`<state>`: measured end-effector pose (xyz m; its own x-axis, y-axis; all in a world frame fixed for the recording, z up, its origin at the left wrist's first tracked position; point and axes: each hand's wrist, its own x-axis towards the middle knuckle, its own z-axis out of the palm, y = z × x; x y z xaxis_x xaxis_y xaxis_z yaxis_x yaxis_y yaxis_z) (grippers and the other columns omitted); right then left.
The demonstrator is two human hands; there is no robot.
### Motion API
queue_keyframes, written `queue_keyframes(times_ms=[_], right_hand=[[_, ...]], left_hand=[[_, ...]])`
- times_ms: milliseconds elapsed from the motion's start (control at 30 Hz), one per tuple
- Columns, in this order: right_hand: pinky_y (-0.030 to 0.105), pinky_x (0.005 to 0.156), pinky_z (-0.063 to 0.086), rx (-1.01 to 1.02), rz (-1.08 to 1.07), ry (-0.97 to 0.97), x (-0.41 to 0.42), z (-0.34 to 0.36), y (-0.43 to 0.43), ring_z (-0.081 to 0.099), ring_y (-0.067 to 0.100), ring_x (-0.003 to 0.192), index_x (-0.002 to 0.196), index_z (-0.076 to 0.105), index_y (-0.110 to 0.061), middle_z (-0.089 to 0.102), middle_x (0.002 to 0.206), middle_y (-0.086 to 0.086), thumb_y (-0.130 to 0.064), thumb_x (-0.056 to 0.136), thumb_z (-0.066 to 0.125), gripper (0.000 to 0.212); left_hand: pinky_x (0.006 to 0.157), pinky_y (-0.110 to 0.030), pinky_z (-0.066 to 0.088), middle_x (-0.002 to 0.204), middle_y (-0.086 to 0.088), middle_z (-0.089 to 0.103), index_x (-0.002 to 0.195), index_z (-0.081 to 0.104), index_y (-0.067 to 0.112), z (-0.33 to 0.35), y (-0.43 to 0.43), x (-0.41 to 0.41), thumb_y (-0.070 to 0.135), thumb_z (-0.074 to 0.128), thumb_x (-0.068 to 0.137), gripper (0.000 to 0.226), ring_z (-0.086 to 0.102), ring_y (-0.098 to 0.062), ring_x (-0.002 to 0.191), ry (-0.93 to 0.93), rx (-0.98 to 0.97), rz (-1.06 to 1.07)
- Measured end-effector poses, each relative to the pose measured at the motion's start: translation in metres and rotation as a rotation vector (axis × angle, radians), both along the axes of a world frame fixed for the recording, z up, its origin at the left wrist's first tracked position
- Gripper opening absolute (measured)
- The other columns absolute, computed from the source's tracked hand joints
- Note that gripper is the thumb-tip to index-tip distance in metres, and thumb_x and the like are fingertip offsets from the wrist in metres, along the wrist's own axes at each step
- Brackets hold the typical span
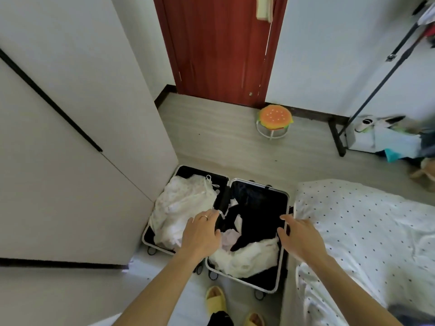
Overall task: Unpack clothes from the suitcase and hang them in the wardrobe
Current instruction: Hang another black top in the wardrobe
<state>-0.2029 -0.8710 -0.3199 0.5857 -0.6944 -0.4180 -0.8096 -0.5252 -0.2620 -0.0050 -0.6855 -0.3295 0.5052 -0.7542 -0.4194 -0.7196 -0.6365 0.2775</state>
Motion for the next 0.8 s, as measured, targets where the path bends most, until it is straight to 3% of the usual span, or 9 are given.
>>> queue_keyframes(times_ms=[333, 467, 533, 667, 800], right_hand=[[0.038, 0.093, 0.048, 0.047, -0.052, 0.073, 0.06, -0.109, -0.059, 0.044, 0.025, 0.128, 0.147, 0.036, -0.028, 0.061, 0.122, -0.001, -0.039, 0.099, 0.04, 0.049], [0.039, 0.086, 0.051, 0.141, -0.102, 0.105, 0.067, -0.21, -0.074, 0.048, 0.024, 0.121, 0.146, 0.037, -0.025, 0.063, 0.115, 0.0, -0.037, 0.099, 0.04, 0.049], [0.039, 0.092, 0.049, 0.173, -0.108, 0.133, 0.066, -0.268, -0.075, 0.046, 0.024, 0.126, 0.147, 0.037, -0.025, 0.059, 0.127, 0.001, -0.038, 0.1, 0.041, 0.05], [0.036, 0.099, 0.045, 0.202, -0.087, 0.208, 0.07, -0.395, -0.084, 0.037, 0.023, 0.136, 0.15, 0.033, -0.025, 0.044, 0.147, 0.0, -0.04, 0.099, 0.043, 0.053], [0.04, 0.101, 0.044, 0.175, -0.032, 0.262, 0.074, -0.521, -0.084, 0.031, 0.03, 0.141, 0.154, 0.019, -0.031, 0.014, 0.163, 0.007, -0.04, 0.098, 0.048, 0.063]], left_hand=[[0.121, -0.046, 0.018, 0.166, -0.001, 0.014, 0.157, 0.018, 0.024, -0.129, -0.067, 0.07, 0.034, 0.038, 0.101, 0.06, 0.015, -0.021, 0.151, 0.036, 0.12, -0.022], [0.121, -0.045, 0.019, 0.166, -0.001, 0.014, 0.157, 0.018, 0.022, -0.231, -0.08, 0.084, 0.037, 0.038, 0.102, 0.06, 0.014, -0.02, 0.152, 0.04, 0.191, -0.022], [0.12, -0.045, 0.022, 0.166, -0.001, 0.013, 0.157, 0.017, 0.023, -0.285, -0.08, 0.082, 0.039, 0.038, 0.102, 0.062, 0.015, -0.02, 0.151, 0.038, 0.206, -0.017], [0.12, -0.046, 0.022, 0.167, -0.002, 0.002, 0.159, 0.013, 0.022, -0.407, -0.096, 0.081, 0.042, 0.037, 0.102, 0.065, 0.016, -0.024, 0.151, 0.046, 0.241, -0.016], [0.123, -0.047, 0.008, 0.166, -0.002, -0.014, 0.159, -0.002, 0.02, -0.521, -0.106, 0.082, 0.043, 0.037, 0.102, 0.072, 0.0, -0.023, 0.153, 0.002, 0.189, -0.012]])
